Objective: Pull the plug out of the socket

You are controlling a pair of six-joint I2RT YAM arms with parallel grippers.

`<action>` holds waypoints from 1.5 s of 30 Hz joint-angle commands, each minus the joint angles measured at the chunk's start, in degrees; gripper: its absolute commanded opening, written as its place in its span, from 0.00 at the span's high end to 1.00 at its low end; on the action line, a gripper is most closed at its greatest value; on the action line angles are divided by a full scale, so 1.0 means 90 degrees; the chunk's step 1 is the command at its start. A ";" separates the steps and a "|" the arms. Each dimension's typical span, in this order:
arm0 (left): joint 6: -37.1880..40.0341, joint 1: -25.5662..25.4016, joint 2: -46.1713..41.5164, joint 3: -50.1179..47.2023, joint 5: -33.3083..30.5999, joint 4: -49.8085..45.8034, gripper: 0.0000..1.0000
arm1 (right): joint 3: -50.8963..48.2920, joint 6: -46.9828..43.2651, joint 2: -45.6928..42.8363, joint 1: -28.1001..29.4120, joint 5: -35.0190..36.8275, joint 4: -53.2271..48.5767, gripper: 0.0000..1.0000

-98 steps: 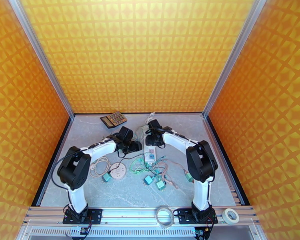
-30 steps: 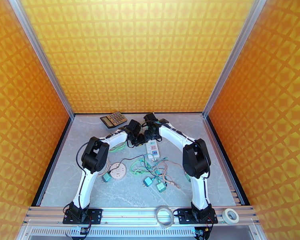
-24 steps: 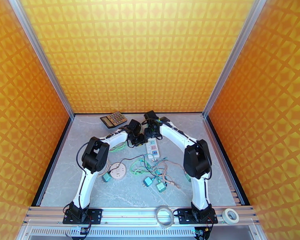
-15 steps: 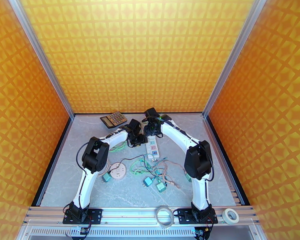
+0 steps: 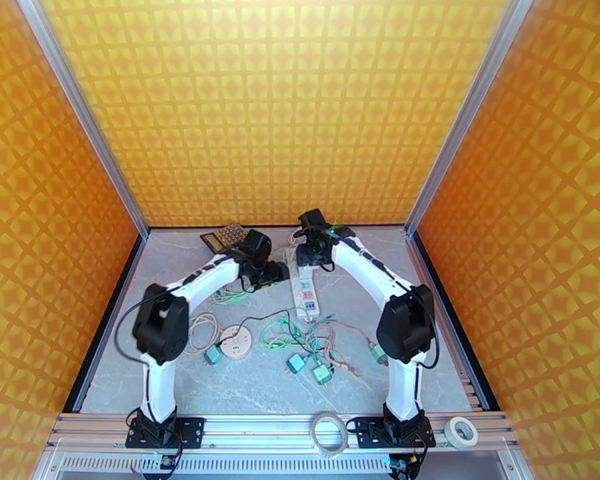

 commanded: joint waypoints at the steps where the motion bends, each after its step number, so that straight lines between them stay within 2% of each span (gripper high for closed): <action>1: 0.0037 0.0180 -0.0478 -0.0418 -0.0095 0.0107 0.28 | 0.0354 -0.0050 -0.0331 -0.0037 0.0313 -0.0194 0.52; 8: -0.0095 0.0659 -0.1341 -0.1167 -0.0144 0.0317 0.24 | 0.0017 0.0107 -0.0591 0.0056 -0.0674 -0.0200 0.52; 19: 0.0000 0.1204 -0.2140 -0.1673 -0.0232 0.0193 0.21 | -0.0282 0.1188 0.0046 0.0969 -0.1886 0.0623 0.53; 26: -0.0039 0.1299 -0.2512 -0.2091 -0.0335 0.0185 0.20 | 0.0035 0.1790 0.1008 0.1242 -0.2281 0.0963 0.52; 34: -0.0039 0.1402 -0.2697 -0.2364 -0.0378 0.0158 0.20 | -0.0040 0.2238 0.1574 0.1339 -0.2524 0.1292 0.52; 36: -0.0039 0.1400 -0.2680 -0.2366 -0.0378 0.0163 0.20 | 0.0053 0.2222 0.1647 0.1337 -0.2461 0.1209 0.48; 38: -0.0046 0.1400 -0.2632 -0.2341 -0.0378 0.0168 0.20 | 0.0266 0.2156 0.1720 0.1340 -0.2392 0.0987 0.32; 40: -0.0051 0.1400 -0.2600 -0.2328 -0.0378 0.0161 0.20 | 0.0408 0.2082 0.1731 0.1342 -0.2359 0.0797 0.23; 42: -0.0051 0.1400 -0.2565 -0.2309 -0.0378 0.0174 0.20 | 0.0429 0.2025 0.1666 0.1340 -0.2252 0.0640 0.02; 45: -0.0049 0.1400 -0.2531 -0.2284 -0.0379 0.0183 0.20 | 0.0444 0.1868 0.1530 0.1342 -0.2154 0.0336 0.02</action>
